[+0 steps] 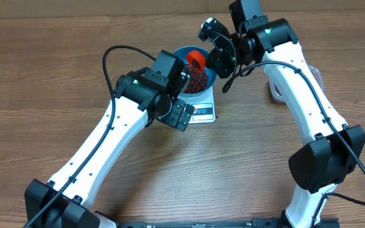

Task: Scoop item into bowl and weigh 150g on scale
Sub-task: 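Hold the emptied red cup tilted over the teal bowl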

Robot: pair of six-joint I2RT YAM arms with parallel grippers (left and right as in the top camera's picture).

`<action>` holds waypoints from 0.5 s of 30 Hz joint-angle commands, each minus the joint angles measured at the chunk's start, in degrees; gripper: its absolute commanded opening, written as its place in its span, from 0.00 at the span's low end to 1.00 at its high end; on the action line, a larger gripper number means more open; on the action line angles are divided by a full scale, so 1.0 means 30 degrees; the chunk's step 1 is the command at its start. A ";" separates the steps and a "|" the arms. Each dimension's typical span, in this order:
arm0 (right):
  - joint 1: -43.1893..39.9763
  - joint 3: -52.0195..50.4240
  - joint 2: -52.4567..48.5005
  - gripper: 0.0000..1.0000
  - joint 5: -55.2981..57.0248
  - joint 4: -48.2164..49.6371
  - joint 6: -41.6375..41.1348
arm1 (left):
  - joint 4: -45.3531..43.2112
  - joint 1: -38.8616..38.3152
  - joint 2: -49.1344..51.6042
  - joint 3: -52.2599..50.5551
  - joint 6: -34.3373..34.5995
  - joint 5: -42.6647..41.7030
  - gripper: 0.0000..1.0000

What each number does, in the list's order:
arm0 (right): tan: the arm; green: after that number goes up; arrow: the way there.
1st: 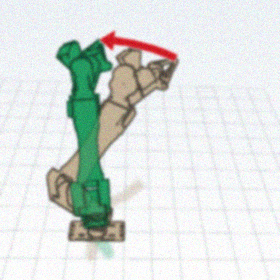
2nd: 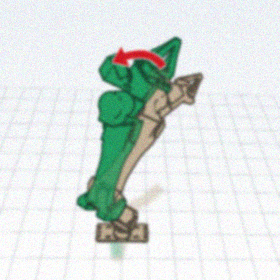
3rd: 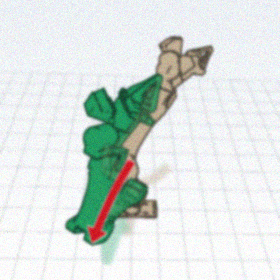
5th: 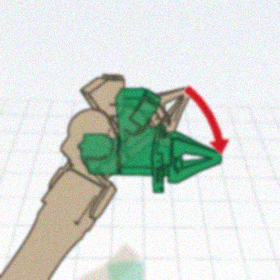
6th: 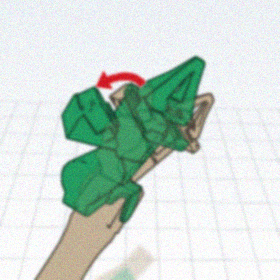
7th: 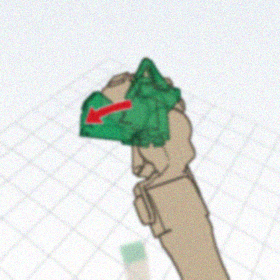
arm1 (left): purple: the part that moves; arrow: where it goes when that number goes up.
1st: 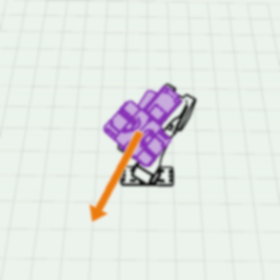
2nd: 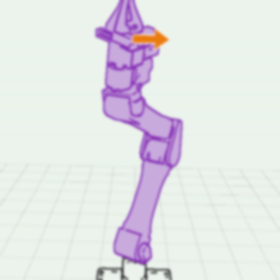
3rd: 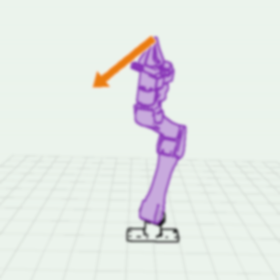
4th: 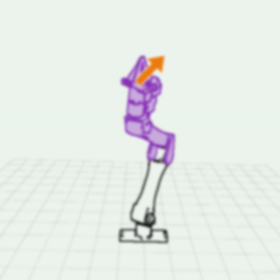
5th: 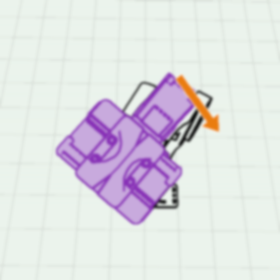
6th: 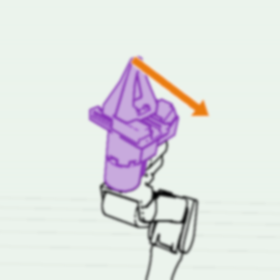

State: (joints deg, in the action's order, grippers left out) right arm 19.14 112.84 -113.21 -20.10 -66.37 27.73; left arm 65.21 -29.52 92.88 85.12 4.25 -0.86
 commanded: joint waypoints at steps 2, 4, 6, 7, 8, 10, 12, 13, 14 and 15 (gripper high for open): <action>0.0015 0.0561 0.0597 0.04 0.0036 0.0117 -0.0648 | 0.0051 -0.0036 -0.0211 0.0175 -0.0291 0.0066 1.00; 0.0109 0.0554 0.0597 0.04 -0.0117 -0.0364 0.0350 | 0.0051 -0.0036 -0.0211 0.0175 -0.0291 0.0066 1.00; 0.0306 0.0561 0.0597 0.04 0.0007 -0.0954 0.1960 | 0.0051 -0.0036 -0.0211 0.0175 -0.0291 0.0066 1.00; 0.0386 0.0554 0.0597 0.04 0.0379 -0.0911 0.2047 | 0.0051 -0.0036 -0.0211 0.0175 -0.0291 0.0066 1.00; 0.0393 0.0554 0.0597 0.04 0.0758 -0.0663 0.1639 | 0.0051 -0.0036 -0.0211 0.0175 -0.0291 0.0066 1.00; 0.0386 0.0554 0.0597 0.04 0.1894 0.0306 -0.0707 | 0.0051 -0.0036 -0.0211 0.0175 -0.0299 0.0066 1.00; 0.0386 0.0554 0.0597 0.04 0.1974 0.0663 -0.1668 | 0.0051 -0.0036 -0.0211 0.0175 -0.0291 0.0066 0.99; 0.0386 0.0554 0.0597 0.04 0.1705 0.0568 -0.1450 | 0.0051 -0.0036 -0.0211 0.0175 -0.0291 0.0066 1.00; 0.0452 0.0554 0.0597 0.04 0.1122 0.0291 -0.0517 | 0.0051 -0.0036 -0.0211 0.0175 -0.0291 0.0066 0.99; 0.0510 0.0554 0.0597 0.03 0.0750 0.0007 0.0393 | 0.0051 -0.0036 -0.0211 0.0175 -0.0291 0.0066 1.00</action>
State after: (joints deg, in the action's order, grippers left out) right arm 20.27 112.84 -113.21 -16.45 -65.60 26.76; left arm 65.19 -29.52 92.88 85.12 4.25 -0.86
